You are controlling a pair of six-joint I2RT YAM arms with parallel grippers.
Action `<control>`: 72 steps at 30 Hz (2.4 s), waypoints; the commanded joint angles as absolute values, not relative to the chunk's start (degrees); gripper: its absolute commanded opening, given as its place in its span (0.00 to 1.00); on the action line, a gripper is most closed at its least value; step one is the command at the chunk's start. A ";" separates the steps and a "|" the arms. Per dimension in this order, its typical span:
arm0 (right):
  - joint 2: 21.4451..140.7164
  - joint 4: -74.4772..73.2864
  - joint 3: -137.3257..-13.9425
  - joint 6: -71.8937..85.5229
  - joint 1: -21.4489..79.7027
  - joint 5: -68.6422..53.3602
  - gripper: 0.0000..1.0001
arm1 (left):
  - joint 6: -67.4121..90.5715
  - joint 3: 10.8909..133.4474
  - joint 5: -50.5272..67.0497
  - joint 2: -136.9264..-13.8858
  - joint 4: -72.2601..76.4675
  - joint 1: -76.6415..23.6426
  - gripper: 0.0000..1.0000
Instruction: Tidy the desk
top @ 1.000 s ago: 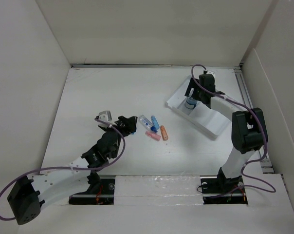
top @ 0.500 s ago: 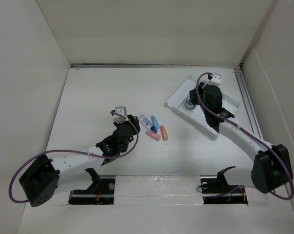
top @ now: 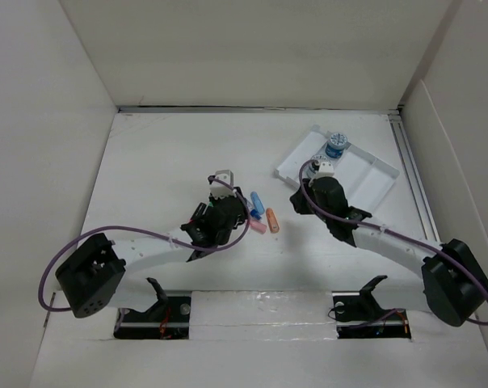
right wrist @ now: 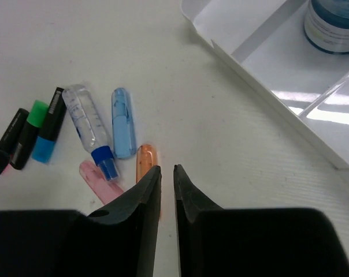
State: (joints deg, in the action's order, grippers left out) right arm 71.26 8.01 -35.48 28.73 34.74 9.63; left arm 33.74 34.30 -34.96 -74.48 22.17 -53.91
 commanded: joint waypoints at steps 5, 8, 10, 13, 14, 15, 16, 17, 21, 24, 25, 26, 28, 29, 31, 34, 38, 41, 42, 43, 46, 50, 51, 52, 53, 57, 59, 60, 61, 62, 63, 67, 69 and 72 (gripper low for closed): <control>63.90 9.49 -34.72 28.48 34.54 11.78 0.30 | 41.74 37.79 -32.25 -79.01 16.70 -55.55 0.39; 62.32 10.19 -32.88 28.83 33.84 11.17 0.36 | 43.23 41.39 -33.13 -82.61 12.67 -57.82 0.38; 61.17 10.72 -32.17 28.39 31.92 8.55 0.40 | 44.12 43.76 -35.49 -85.24 10.82 -59.06 0.38; 58.72 10.10 -32.00 28.13 31.20 7.64 0.41 | 45.79 45.96 -34.72 -88.76 9.68 -59.59 0.39; 58.01 10.46 -31.12 28.39 30.33 7.56 0.42 | 46.05 46.66 -34.63 -89.55 9.06 -59.59 0.39; 57.22 10.72 -30.94 28.39 30.32 6.95 0.43 | 46.66 47.89 -34.72 -91.21 8.44 -59.59 0.39; 56.87 10.64 -30.94 28.21 29.54 5.03 0.43 | 46.84 48.16 -35.15 -91.84 8.09 -60.37 0.38; 56.60 10.37 -30.94 28.30 29.01 4.57 0.43 | 46.93 48.34 -35.24 -92.11 8.17 -60.38 0.38; 55.37 10.19 -30.41 28.21 28.48 4.66 0.43 | 47.81 49.30 -34.63 -93.95 6.51 -60.91 0.37; 55.20 9.67 -30.76 28.13 27.86 2.20 0.43 | 49.13 48.52 -36.91 -93.34 4.75 -62.14 0.36; 55.02 9.76 -30.67 28.13 27.86 2.63 0.43 | 49.74 48.34 -37.00 -93.17 3.88 -62.14 0.36; 55.02 10.02 -30.50 28.21 27.86 2.90 0.43 | 50.18 48.43 -36.91 -93.08 3.08 -62.14 0.36; 55.28 10.28 -30.58 28.13 27.34 1.86 0.43 | 51.06 48.60 -37.17 -92.73 0.81 -62.75 0.37; 55.54 10.11 -30.76 28.12 27.33 0.98 0.43 | 51.85 48.34 -37.26 -92.72 0.53 -62.75 0.37; 55.46 10.02 -30.94 28.04 27.33 0.61 0.44 | 52.21 47.73 -36.66 -93.25 1.22 -62.75 0.44; 55.90 10.72 -30.59 28.21 27.33 0.62 0.44 | 52.47 49.30 -37.18 -95.88 0.18 -62.75 0.47; 56.86 12.21 -30.59 28.04 28.03 -2.37 0.45 | 51.60 50.71 -38.50 -98.08 1.31 -62.75 0.47; 58.80 12.48 -31.03 28.12 28.04 -2.81 0.45 | 50.27 52.21 -39.20 -99.14 1.41 -62.75 0.47; 59.06 12.05 -31.55 28.04 28.56 -3.25 0.45 | 50.19 52.29 -39.37 -99.49 1.41 -62.75 0.47; 59.24 11.95 -31.55 27.86 28.56 -2.99 0.45 | 49.92 52.29 -39.55 -99.75 2.10 -62.75 0.47; 58.71 12.30 -31.12 28.04 29.09 -0.97 0.45 | 49.22 52.82 -38.85 -100.72 2.29 -62.75 0.47; 58.10 11.78 -31.03 28.12 29.09 -0.53 0.46 | 48.52 51.68 -39.37 -101.16 2.37 -62.23 0.44; 58.10 12.04 -30.94 28.21 29.09 -0.27 0.46 | 48.34 51.33 -39.29 -101.16 1.94 -62.23 0.42; 58.18 12.13 -30.85 28.39 29.09 -0.26 0.46 | 48.17 51.07 -39.72 -101.08 1.24 -62.23 0.38; 58.27 12.04 -30.94 28.39 29.09 -0.35 0.46 | 47.73 50.80 -40.25 -100.64 1.14 -62.23 0.36; 58.62 12.13 -31.03 28.39 29.09 -0.97 0.46 | 47.55 47.56 -41.13 -98.97 0.18 -62.23 0.28; 58.80 12.13 -31.11 28.30 28.56 -1.05 0.46 | 47.64 46.50 -40.96 -97.66 0.18 -62.23 0.25; 58.89 12.04 -31.20 28.13 28.56 -1.40 0.46 | 47.98 45.19 -41.04 -96.95 -1.13 -62.23 0.25; 59.06 12.13 -31.20 28.21 28.56 -1.93 0.46 | 48.08 44.39 -41.13 -96.42 -1.14 -62.23 0.27; 59.06 12.13 -31.29 28.30 28.56 -1.85 0.46 | 48.25 43.69 -41.05 -95.63 -1.06 -62.23 0.29; 59.15 12.22 -31.20 28.21 28.56 -1.50 0.46 | 48.34 42.90 -40.70 -94.58 -0.97 -62.75 0.31; 60.47 12.22 -31.73 28.30 28.56 -2.54 0.46 | 48.08 42.10 -41.74 -93.08 -0.53 -62.75 0.38; 60.29 12.22 -31.73 28.30 29.09 -1.94 0.46 | 47.46 42.53 -42.10 -93.69 -0.35 -62.75 0.38; 60.03 12.04 -31.55 28.39 29.09 -0.79 0.46 | 46.85 44.03 -42.89 -95.09 -0.88 -62.75 0.37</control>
State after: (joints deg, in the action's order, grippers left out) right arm 60.38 8.69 -30.89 28.49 28.60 -1.48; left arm 47.62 43.24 -41.58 -94.59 2.13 -62.57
